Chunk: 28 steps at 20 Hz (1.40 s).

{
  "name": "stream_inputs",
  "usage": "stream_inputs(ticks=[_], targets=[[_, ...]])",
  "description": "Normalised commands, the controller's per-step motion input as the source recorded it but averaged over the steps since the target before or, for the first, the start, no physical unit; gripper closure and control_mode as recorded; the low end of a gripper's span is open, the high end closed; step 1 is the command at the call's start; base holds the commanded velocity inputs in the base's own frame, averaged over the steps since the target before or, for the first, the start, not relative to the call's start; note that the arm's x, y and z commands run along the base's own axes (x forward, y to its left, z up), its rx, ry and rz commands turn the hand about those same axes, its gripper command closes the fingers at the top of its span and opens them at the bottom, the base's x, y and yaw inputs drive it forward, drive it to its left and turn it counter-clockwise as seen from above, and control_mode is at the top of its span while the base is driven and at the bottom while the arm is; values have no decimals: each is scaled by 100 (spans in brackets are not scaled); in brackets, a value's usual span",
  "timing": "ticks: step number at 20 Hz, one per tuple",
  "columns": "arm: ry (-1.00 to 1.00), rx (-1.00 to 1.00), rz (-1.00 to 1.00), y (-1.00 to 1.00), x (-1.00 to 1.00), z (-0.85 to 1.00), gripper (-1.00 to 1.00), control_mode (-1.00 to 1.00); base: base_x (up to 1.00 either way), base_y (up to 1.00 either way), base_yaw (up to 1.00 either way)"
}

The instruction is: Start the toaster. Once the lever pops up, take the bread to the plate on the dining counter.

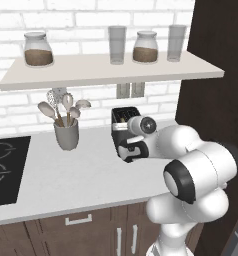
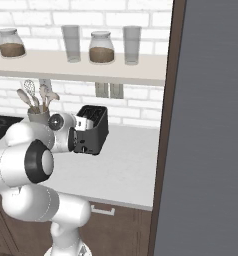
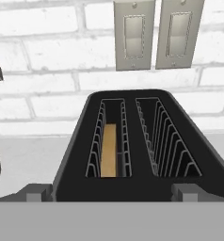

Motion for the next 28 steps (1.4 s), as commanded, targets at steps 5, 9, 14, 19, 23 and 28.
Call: stream_inputs(ticks=[5, 9, 14, 19, 23, 28], targets=[[0, 0, 0, 0, 0, 0, -100, -100, 0, 0, 0], [0, 0, 0, 0, 0, 0, -100, -100, 0, 0, 0], [0, 0, 0, 0, 6, 0, -100, -100, 0, 0, 0], [0, 0, 0, 2, 7, 0, -100, -100, 0, 0, 0], [0, 0, 0, 6, 1, 0, -100, -100, 0, 0, 0], [0, 0, 0, 3, 0, 0, -100, -100, 0, 0, 0]])
